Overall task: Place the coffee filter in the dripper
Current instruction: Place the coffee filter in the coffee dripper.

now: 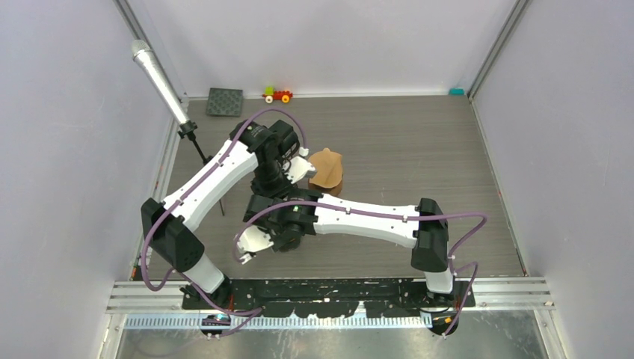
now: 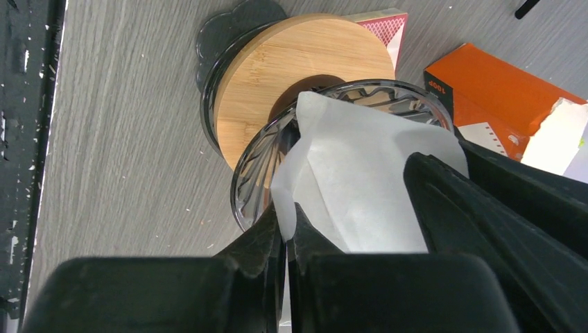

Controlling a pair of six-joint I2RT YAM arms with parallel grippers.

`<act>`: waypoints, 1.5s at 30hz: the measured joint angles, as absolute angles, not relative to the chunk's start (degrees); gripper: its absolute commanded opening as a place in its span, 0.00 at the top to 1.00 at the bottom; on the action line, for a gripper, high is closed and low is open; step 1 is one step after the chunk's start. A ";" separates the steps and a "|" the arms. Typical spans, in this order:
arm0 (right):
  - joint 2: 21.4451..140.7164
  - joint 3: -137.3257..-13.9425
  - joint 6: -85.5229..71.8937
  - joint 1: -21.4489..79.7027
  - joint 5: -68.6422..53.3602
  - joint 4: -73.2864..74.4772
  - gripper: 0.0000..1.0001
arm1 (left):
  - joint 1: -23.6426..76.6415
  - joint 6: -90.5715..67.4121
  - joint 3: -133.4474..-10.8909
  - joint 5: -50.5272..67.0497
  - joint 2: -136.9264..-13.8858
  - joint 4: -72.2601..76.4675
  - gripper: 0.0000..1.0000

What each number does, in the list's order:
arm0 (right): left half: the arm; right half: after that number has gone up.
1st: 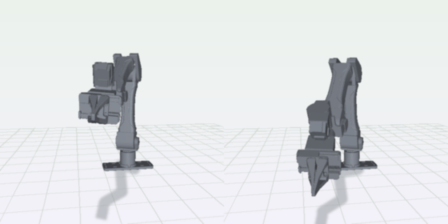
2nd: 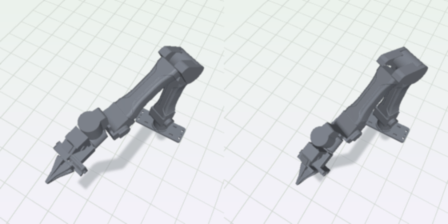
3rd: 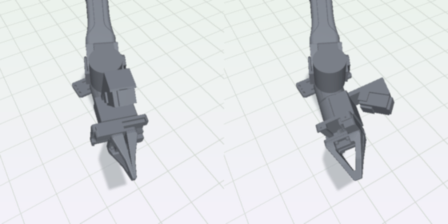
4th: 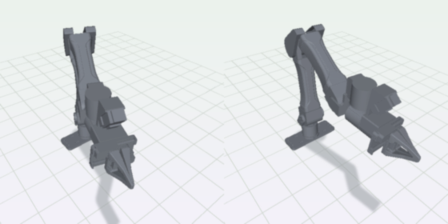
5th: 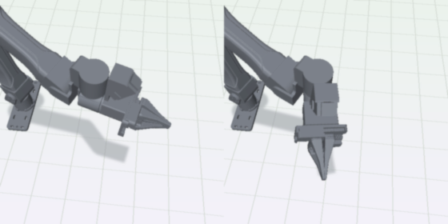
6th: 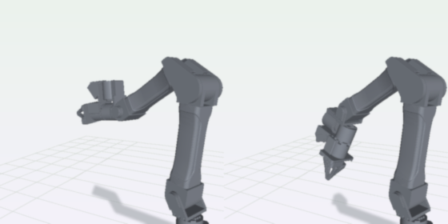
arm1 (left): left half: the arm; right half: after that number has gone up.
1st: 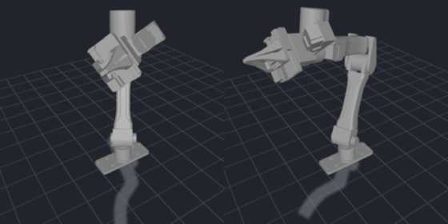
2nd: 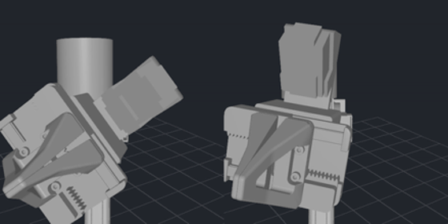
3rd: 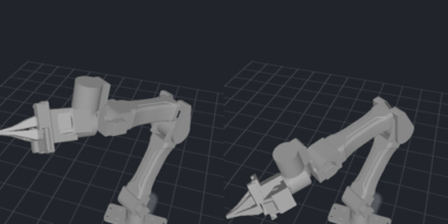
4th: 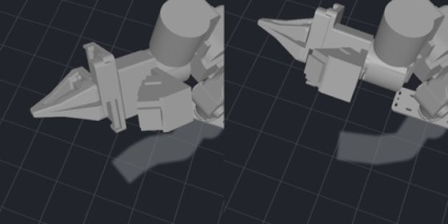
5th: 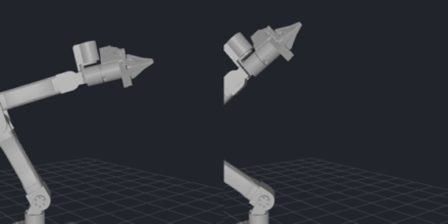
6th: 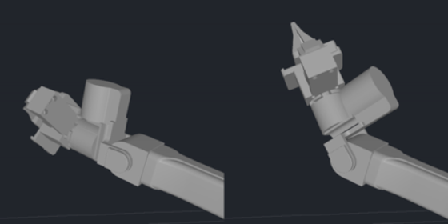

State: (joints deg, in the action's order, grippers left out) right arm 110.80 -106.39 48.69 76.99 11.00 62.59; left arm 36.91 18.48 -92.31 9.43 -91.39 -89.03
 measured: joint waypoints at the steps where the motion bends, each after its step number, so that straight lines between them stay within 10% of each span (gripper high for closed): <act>1: 110.80 -106.06 48.51 76.93 10.96 62.37 0.88 | 36.91 18.48 -92.31 9.32 -91.39 -89.03 0.73; 19: 108.64 -105.12 45.06 75.88 8.23 60.86 0.47 | 36.91 18.37 -92.33 5.06 -91.81 -89.03 0.55; 45: 106.85 -105.30 43.38 75.35 4.60 62.61 0.40 | 36.91 18.20 -92.88 3.03 -93.49 -89.06 0.51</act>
State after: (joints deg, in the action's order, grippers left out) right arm 106.85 -105.30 43.38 75.35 4.60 62.61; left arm 36.91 18.20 -92.88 3.03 -93.49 -89.06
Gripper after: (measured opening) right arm 0.601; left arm 0.485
